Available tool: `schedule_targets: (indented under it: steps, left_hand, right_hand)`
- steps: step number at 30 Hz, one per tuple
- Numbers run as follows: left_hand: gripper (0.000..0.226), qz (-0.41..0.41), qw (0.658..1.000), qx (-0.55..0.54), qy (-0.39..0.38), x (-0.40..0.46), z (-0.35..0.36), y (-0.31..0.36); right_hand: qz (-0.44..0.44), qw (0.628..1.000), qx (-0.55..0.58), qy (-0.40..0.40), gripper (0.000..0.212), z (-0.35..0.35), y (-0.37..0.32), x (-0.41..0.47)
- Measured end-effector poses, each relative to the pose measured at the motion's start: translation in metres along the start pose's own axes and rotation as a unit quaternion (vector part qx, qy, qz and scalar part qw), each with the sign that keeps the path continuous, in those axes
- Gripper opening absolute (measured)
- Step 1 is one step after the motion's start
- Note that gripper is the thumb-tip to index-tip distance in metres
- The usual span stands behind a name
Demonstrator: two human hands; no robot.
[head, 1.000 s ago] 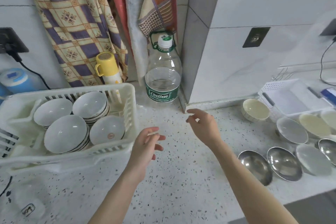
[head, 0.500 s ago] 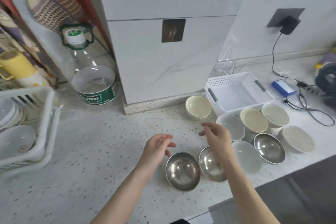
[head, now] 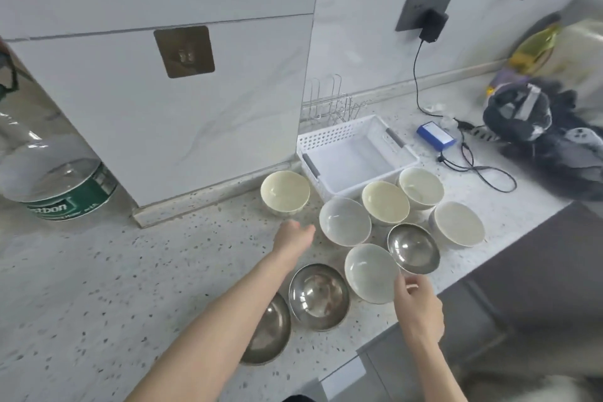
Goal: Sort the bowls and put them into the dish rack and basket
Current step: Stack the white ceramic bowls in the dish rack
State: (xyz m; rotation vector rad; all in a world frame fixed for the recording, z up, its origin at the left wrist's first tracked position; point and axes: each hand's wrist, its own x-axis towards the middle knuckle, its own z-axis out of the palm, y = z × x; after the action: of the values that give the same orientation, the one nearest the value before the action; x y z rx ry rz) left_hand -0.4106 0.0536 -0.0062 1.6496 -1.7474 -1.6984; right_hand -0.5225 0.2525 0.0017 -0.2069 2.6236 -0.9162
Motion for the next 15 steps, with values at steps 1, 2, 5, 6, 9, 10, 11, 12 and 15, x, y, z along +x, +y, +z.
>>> schedule_targets:
  steps: [1,2,5,6,9,10,11,12,15]
  left_hand:
    - [0.02,-0.013,1.0,-0.006,-0.001,0.005,0.004,-0.001]
    - [0.016,-0.029,0.999,-0.013,-0.004,0.01,0.008,-0.003]
    - [0.017,-0.065,0.997,-0.036,-0.019,0.021,0.016,-0.007]
    - [0.017,-0.07,0.996,-0.039,-0.026,0.024,0.02,-0.008]
    - [0.016,-0.065,0.997,-0.029,-0.034,0.031,0.029,-0.01]
    - [0.015,-0.059,0.997,-0.02,-0.035,0.032,0.032,-0.01]
    - [0.014,-0.052,0.998,-0.014,-0.038,0.033,0.035,-0.009]
    - [0.013,-0.047,0.998,-0.008,-0.042,0.033,0.037,-0.009]
    - [0.009,-0.049,0.997,0.0,-0.051,0.033,0.043,-0.008]
  right_hand:
    - [0.015,1.0,-0.006,-0.001,0.017,-0.002,0.003,0.002]
    - [0.027,0.999,-0.014,-0.008,0.018,-0.004,0.005,0.004]
    - [0.046,0.996,-0.053,-0.062,0.025,-0.008,0.01,0.008]
    - [0.047,0.994,-0.061,-0.082,0.025,-0.008,0.011,0.008]
    - [0.046,0.988,-0.053,-0.134,0.021,-0.007,0.01,0.007]
    - [0.045,0.987,-0.046,-0.148,0.022,-0.006,0.008,0.006]
    - [0.042,0.985,-0.039,-0.16,0.024,-0.006,0.006,0.005]
    - [0.04,0.984,-0.033,-0.168,0.026,-0.005,0.004,0.005]
    - [0.043,0.984,-0.01,-0.175,0.029,-0.005,0.002,0.006]
